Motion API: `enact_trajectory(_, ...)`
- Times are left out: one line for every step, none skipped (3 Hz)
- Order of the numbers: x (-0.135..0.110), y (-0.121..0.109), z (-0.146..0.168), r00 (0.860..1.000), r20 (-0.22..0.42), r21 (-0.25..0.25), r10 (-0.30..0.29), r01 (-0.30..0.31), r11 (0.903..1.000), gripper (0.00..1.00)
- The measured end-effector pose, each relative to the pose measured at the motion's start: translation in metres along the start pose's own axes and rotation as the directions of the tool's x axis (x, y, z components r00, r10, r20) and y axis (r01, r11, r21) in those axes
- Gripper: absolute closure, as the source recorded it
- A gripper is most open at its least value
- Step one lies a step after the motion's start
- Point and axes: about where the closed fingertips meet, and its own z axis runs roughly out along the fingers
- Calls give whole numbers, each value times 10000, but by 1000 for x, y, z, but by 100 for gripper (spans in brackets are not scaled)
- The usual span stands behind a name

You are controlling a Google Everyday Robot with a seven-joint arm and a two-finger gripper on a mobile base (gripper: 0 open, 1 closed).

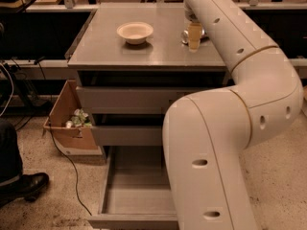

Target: Place redbull can into bottom drawer

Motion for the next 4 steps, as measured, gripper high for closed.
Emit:
enact_trajectory(-12, -2, 7, 9998, 197, -82, 23, -21, 10000, 0)
enact_trajectory(-10, -3, 16, 9890, 1070, -282, 1024, -999, 9946, 0)
enact_trajectory(1, -4, 23, 8926, 3147, -1181, 3229, -3007, 9464, 0)
enact_trajectory(1, -6, 26, 7854, 4333, -2024, 4420, -3931, 8969, 0)
